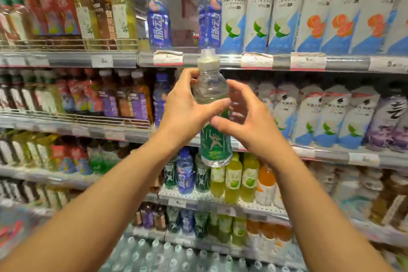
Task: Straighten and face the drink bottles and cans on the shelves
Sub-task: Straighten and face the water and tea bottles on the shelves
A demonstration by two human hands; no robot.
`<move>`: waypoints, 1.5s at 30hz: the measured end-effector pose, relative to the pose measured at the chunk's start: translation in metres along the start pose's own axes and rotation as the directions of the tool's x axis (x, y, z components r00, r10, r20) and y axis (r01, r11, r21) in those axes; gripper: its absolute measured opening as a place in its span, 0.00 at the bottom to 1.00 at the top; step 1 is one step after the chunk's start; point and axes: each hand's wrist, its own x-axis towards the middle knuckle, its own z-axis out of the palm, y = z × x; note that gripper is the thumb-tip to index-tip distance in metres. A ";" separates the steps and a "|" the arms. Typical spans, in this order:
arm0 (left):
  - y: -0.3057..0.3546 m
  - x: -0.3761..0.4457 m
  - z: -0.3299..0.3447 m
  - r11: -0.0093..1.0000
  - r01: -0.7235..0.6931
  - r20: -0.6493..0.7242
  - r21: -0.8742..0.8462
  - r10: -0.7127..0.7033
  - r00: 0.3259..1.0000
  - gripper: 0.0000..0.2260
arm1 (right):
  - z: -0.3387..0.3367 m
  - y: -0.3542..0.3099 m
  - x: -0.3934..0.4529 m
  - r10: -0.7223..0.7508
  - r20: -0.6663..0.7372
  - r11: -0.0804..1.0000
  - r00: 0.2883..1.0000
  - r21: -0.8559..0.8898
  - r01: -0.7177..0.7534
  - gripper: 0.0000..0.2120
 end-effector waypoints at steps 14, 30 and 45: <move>-0.124 -0.107 0.013 0.973 0.226 0.415 0.052 -0.227 0.881 0.29 | 0.099 0.086 -0.096 0.370 -0.118 0.912 0.922 -0.142 -0.384 0.38; -0.333 -0.094 0.043 0.852 0.321 0.315 0.413 -0.465 0.827 0.31 | 0.129 0.107 -0.169 0.672 -0.287 0.658 0.683 -0.192 -0.728 0.33; -0.342 -0.112 0.030 0.930 0.233 0.304 0.284 -0.318 0.898 0.22 | 0.169 0.123 -0.161 0.619 -0.291 0.633 0.729 -0.365 -0.683 0.38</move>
